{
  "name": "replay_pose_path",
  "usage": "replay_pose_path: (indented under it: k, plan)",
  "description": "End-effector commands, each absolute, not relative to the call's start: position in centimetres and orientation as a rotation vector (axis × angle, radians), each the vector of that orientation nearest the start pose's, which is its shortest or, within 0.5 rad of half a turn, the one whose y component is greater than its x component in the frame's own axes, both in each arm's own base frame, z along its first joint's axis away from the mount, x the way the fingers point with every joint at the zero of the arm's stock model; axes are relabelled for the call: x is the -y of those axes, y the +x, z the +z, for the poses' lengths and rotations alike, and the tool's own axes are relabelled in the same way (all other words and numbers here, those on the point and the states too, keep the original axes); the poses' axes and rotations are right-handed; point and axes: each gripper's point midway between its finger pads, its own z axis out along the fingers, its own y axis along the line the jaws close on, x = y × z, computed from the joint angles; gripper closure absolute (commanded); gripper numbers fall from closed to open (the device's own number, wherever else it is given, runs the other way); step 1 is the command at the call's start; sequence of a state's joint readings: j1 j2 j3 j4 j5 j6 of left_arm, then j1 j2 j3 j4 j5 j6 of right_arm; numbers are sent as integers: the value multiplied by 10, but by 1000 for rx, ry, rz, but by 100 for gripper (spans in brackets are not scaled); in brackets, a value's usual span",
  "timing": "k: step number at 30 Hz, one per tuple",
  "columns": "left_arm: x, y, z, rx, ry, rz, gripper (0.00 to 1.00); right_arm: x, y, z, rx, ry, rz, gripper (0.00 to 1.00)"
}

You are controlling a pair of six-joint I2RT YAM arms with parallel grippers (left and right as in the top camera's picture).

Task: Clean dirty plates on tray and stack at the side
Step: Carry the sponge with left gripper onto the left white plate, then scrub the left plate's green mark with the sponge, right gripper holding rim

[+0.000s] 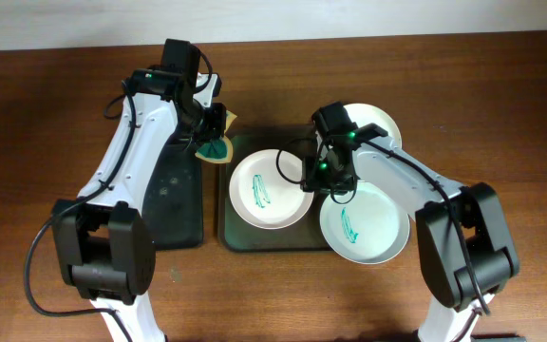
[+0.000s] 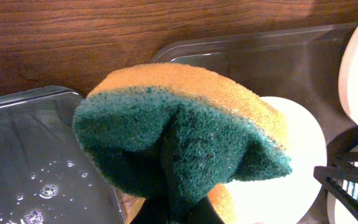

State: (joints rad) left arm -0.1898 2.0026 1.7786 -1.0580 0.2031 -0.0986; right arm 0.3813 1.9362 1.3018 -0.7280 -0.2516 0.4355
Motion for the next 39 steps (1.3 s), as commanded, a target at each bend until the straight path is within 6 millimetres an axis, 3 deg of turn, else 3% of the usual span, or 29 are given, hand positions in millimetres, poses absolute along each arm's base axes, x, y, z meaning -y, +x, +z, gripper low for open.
replay_pose_path:
  k: [1,5,8,11,17,24,27,35,39]
  plan:
    - [129,435,136,-2838,174,-385,100,-188,359,29,-2996,64,455,65]
    - [143,428,130,-2849,217,-390,100,-189,359,23,-3009,102,454,72]
    - [148,426,127,-2856,203,-397,100,-188,359,20,-3019,149,452,90]
    - [149,426,123,-2857,203,-398,100,-189,360,19,-3014,187,457,96]
    - [152,421,108,-2871,212,-399,100,-193,361,11,-3029,276,487,96]
    - [181,409,77,-2868,232,-403,100,-197,364,11,-3013,366,501,96]
    - [175,403,55,-2882,203,-294,100,-197,363,10,-3014,364,501,96]
    - [173,397,15,-2926,203,-261,100,-200,363,11,-3013,353,503,96]
    - [188,394,12,-2910,364,-378,100,-200,363,11,-3013,353,504,96]
